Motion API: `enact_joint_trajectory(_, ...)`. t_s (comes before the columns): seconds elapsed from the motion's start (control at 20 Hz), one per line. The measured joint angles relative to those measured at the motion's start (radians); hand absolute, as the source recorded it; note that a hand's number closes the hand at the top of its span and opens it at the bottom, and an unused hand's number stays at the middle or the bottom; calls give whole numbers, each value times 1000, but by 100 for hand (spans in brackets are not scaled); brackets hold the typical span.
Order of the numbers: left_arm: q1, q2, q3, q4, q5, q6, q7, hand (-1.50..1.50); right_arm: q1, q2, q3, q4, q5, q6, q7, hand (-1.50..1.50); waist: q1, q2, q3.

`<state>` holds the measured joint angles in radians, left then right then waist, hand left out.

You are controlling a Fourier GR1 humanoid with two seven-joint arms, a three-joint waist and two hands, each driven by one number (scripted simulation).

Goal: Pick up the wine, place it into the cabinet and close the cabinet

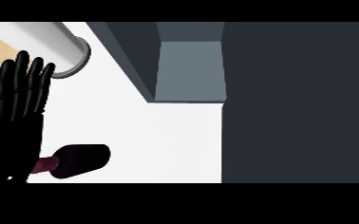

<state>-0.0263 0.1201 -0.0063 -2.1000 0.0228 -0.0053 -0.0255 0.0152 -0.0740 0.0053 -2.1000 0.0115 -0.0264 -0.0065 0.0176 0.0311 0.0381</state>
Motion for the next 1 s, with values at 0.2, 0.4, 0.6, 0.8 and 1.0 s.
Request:
enact_joint_trajectory(0.2, 144, 20, 24, -72, 37, -52, -54, -150, 51, 2, 4, -31, -17, 15, -2, -150, -2, -23, -24)
enact_joint_trajectory(0.4, 336, 2, 47, -136, 160, -121, -113, -150, 108, -22, 47, -104, -48, 71, 36, -150, 9, -35, -35)
enact_joint_trajectory(0.6, 492, -10, 77, -207, 308, -183, -109, -150, 132, -51, 94, -207, -98, 117, 140, -150, 8, -38, -38)
enact_joint_trajectory(0.8, 620, -11, 113, -262, 365, -235, -97, -150, 136, -77, 95, -320, -150, 126, 259, -150, 2, -38, -39)
enact_joint_trajectory(1.0, 676, -21, 131, -269, 374, -255, -85, -150, 62, -94, 84, -341, -158, 105, 357, -150, -1, -36, -39)
